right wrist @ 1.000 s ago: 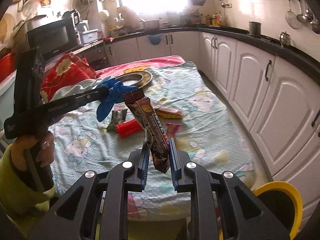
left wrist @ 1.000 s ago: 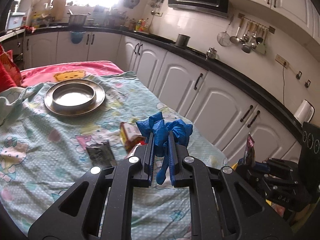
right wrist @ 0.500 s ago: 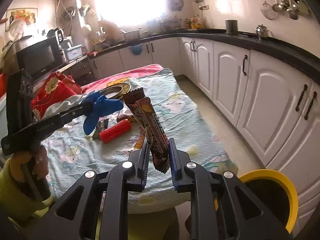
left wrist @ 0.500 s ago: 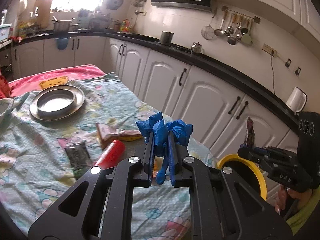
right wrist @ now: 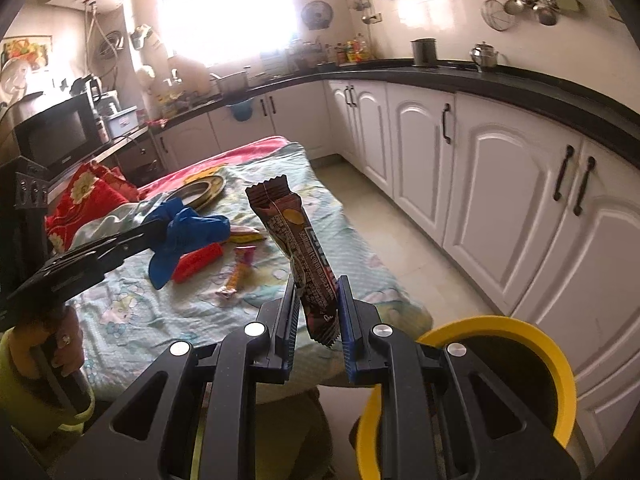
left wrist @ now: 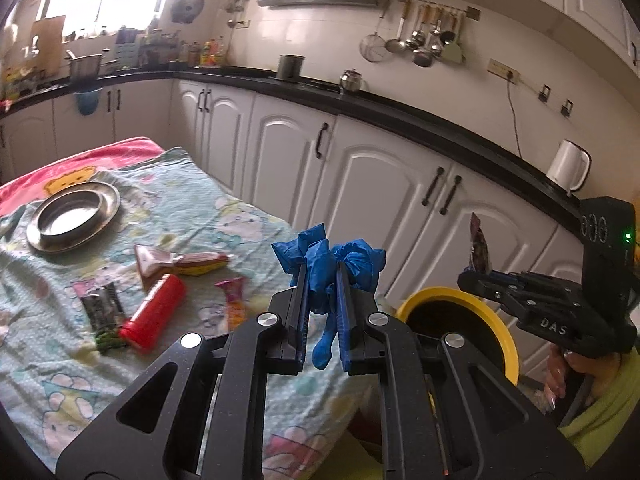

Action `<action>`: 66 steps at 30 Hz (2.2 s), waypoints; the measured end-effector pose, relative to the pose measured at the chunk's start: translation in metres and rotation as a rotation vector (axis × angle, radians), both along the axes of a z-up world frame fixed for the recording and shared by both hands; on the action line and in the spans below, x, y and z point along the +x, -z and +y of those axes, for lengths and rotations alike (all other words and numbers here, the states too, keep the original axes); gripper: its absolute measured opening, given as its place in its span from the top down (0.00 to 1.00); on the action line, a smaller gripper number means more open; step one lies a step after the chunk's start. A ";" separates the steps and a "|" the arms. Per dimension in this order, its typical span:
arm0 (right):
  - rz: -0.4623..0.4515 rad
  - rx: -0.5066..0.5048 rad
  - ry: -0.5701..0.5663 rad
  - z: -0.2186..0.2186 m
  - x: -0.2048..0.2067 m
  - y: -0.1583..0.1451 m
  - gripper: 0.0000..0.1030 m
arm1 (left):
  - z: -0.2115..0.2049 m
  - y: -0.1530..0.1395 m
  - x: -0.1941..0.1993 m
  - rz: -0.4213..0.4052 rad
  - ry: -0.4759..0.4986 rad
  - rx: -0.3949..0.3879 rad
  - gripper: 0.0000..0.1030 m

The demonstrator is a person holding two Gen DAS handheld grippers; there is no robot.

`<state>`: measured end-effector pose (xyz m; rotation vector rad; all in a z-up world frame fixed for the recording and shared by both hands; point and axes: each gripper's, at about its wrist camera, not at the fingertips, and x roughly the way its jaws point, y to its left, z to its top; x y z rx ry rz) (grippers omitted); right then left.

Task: Collect trash
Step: 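Lift and carry the blue glove and brown wrapper over the yellow-rimmed bin, then open both tools to drop the glove and wrapper into the bin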

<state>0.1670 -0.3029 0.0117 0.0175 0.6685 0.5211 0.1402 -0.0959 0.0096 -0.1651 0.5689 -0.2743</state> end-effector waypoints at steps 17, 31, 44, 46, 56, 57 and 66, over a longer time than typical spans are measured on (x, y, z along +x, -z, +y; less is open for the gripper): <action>0.047 0.023 0.167 -0.077 -0.013 0.023 0.82 | -0.082 0.016 -0.008 0.018 0.181 0.056 0.93; 0.106 0.040 0.279 -0.135 -0.026 0.056 0.82 | -0.129 0.035 -0.010 0.066 0.292 0.075 0.93; 0.136 0.019 0.322 -0.156 -0.031 0.078 0.81 | -0.169 0.059 -0.007 0.099 0.375 0.135 0.93; 0.140 0.019 0.324 -0.158 -0.030 0.081 0.80 | -0.174 0.064 -0.005 0.113 0.384 0.141 0.93; 0.169 0.035 0.337 -0.165 -0.027 0.092 0.80 | -0.190 0.079 0.003 0.148 0.417 0.172 0.92; 0.170 0.037 0.339 -0.166 -0.027 0.092 0.80 | -0.192 0.080 0.004 0.150 0.420 0.173 0.92; 0.188 0.055 0.361 -0.176 -0.028 0.098 0.77 | -0.200 0.084 0.011 0.164 0.435 0.183 0.91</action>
